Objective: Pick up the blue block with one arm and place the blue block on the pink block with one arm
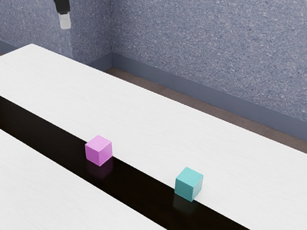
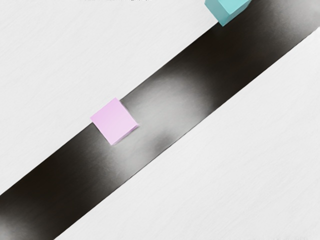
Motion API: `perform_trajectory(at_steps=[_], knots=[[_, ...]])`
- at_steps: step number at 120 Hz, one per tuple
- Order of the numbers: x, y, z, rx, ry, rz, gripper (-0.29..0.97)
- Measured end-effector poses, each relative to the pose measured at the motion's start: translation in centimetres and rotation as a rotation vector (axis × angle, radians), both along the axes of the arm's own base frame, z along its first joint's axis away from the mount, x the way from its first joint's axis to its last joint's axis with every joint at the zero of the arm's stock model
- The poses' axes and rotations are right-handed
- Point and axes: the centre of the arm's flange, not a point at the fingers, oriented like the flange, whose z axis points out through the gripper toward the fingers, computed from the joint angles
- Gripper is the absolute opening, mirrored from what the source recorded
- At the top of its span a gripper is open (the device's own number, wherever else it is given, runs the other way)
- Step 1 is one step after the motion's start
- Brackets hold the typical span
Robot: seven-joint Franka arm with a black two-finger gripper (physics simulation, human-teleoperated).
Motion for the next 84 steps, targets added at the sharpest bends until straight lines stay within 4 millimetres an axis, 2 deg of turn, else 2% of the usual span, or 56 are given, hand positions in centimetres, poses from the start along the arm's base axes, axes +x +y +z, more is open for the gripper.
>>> perform_trajectory(at_steps=[19, 33, 57, 64, 70, 78, 84], knots=[[-0.2, -5.3, -0.7, 0.047, 0.03, -0.106, 0.68], [0.8, -9.2, -3.4, 0.062, 0.089, -0.188, 0.68], [-0.9, -11.9, -5.9, 0.098, 0.153, -0.238, 0.68], [-0.9, -12.8, -8.0, 0.101, 0.168, -0.271, 0.68], [-0.8, -13.7, -10.8, 0.091, 0.182, -0.312, 0.68], [-0.4, -15.2, -15.9, 0.048, 0.204, -0.374, 0.68], [0.1, -16.3, -18.6, 0.016, 0.19, -0.418, 0.68]])
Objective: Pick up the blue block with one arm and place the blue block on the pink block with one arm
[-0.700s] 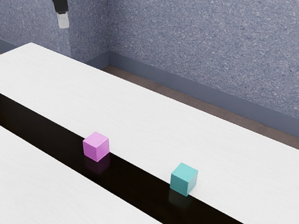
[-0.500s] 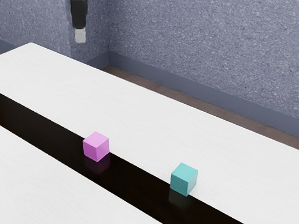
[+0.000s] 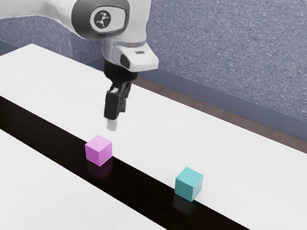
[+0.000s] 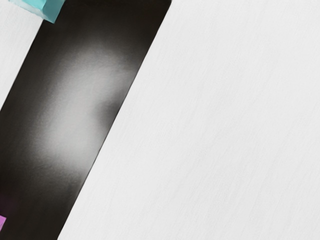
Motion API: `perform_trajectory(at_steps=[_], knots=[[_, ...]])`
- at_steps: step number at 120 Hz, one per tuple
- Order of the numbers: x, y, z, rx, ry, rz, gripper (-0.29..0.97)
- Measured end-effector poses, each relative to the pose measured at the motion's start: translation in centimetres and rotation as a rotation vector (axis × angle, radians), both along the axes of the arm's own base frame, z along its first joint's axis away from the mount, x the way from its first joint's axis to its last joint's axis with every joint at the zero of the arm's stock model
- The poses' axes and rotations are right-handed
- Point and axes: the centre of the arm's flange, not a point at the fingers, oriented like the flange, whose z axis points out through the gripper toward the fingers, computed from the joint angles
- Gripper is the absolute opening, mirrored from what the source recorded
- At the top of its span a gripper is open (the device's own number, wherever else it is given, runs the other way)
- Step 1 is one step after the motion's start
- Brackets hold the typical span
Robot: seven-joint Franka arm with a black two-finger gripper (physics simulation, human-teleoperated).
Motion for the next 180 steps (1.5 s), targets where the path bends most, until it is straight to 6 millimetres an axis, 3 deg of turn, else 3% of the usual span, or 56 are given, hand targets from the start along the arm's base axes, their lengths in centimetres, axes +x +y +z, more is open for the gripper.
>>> perform_trajectory(at_steps=[14, 37, 60, 85, 105, 130, 165, 180], knots=[[2.0, -2.5, -4.3, -0.06, -0.04, -0.106, 0.68], [4.5, -8.3, -7.9, -0.082, -0.094, -0.327, 0.68], [6.6, -11.4, -11.6, -0.092, -0.095, -0.478, 0.68], [11.7, -14.8, -14.8, -0.126, -0.129, -0.563, 0.68], [13.4, -13.2, -17.0, -0.115, -0.117, -0.543, 0.68], [15.3, -9.2, -20.3, -0.098, -0.077, -0.435, 0.68], [17.2, -10.2, -21.1, -0.11, -0.103, -0.402, 0.68], [17.3, -10.6, -22.8, -0.105, -0.087, -0.399, 0.68]])
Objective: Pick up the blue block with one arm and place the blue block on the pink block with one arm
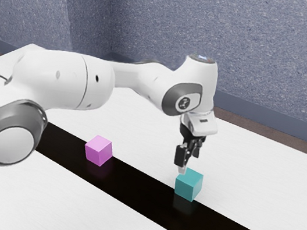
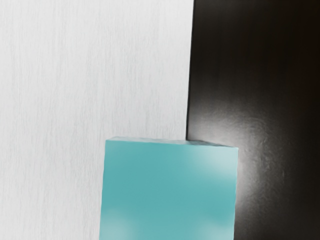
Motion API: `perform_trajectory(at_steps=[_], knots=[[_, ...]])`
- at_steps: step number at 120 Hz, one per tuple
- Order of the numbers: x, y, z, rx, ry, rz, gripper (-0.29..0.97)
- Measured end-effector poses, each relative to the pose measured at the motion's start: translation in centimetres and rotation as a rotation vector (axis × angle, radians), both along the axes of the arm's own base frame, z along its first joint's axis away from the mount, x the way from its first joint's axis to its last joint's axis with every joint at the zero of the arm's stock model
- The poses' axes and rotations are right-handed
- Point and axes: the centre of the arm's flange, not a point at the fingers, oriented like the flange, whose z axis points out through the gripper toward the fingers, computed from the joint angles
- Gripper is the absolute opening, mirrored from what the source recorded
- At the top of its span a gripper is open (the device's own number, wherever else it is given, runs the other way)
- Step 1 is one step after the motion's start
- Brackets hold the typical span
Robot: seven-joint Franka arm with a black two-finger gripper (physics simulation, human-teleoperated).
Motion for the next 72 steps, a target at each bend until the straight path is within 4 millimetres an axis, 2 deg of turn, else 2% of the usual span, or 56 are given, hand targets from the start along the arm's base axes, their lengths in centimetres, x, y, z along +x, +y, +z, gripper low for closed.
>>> perform_trajectory(at_steps=[26, 57, 72], knots=[[-0.1, -0.6, -3.7, 0.015, 0.04, 0.005, 0.68], [-0.5, -0.9, -6.3, 0.024, 0.072, 0.012, 0.68], [-0.5, -0.9, -6.5, 0.023, 0.077, 0.019, 0.51]])
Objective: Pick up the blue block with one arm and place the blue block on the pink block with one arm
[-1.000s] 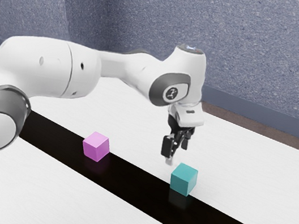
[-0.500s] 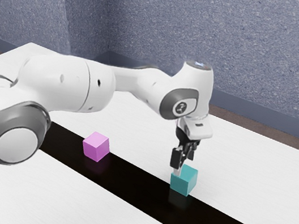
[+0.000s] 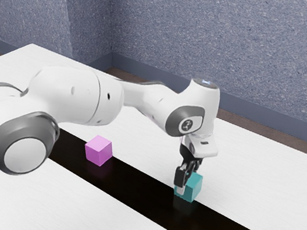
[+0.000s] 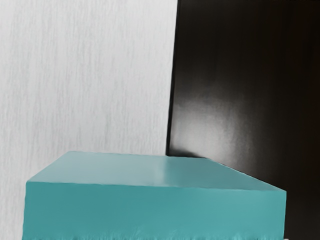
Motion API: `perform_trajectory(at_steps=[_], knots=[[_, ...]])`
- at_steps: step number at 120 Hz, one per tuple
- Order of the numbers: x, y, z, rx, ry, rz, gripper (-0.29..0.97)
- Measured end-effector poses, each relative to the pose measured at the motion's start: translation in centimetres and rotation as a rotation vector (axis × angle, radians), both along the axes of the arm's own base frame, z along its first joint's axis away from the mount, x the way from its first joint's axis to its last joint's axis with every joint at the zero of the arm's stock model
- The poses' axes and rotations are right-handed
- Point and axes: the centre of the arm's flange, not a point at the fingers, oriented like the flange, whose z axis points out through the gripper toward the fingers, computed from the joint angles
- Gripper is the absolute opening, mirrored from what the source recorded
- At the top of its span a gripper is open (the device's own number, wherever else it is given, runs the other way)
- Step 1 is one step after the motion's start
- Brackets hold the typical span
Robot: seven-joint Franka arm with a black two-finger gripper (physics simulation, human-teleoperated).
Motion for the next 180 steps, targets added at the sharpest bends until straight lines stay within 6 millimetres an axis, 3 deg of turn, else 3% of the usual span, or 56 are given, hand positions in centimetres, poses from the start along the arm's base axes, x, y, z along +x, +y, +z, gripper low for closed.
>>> perform_trajectory(at_steps=[16, 29, 49, 70, 86, 98, 113, 134, 153, 180], knots=[[0.0, -0.1, 0.5, 0.002, -0.008, 0.004, 0.38], [-0.5, -0.3, 2.9, 0.0, -0.03, 0.002, 0.36], [-2.5, 2.8, 8.2, 0.005, -0.052, 0.032, 0.36], [-4.6, 10.1, 14.2, 0.007, -0.082, 0.108, 0.36], [-4.2, 17.6, 15.9, 0.01, -0.085, 0.185, 0.36], [-3.9, 22.2, 16.2, 0.022, -0.079, 0.211, 0.37], [-5.6, 24.7, 17.3, 0.071, -0.079, 0.178, 0.37], [-7.5, 28.0, 15.4, 0.108, -0.026, 0.118, 0.37], [-8.8, 30.5, 13.4, 0.105, 0.018, 0.064, 0.37], [-6.6, 30.5, 12.1, 0.048, -0.004, -0.013, 0.37]])
